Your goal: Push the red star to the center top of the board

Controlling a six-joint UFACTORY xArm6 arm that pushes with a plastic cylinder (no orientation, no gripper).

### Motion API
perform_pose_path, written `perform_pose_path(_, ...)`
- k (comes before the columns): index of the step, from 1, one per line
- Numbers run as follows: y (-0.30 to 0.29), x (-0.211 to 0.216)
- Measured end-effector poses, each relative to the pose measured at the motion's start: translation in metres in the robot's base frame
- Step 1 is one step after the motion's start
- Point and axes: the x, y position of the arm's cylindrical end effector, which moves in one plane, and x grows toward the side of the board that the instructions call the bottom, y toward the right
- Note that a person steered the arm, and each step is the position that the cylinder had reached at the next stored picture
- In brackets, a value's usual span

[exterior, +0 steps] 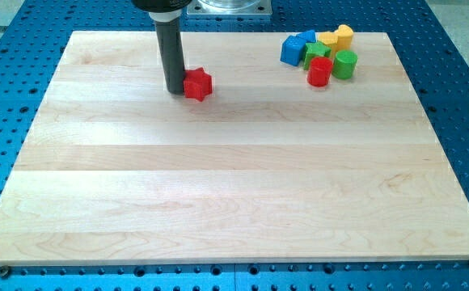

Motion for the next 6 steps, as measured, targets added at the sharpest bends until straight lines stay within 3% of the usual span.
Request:
perform_pose_path(1, 0.018, 0.008)
perform_pose_path(2, 0.006, 0.076)
perform_pose_path(3, 0.044, 0.051)
perform_pose_path(6, 0.063, -0.059)
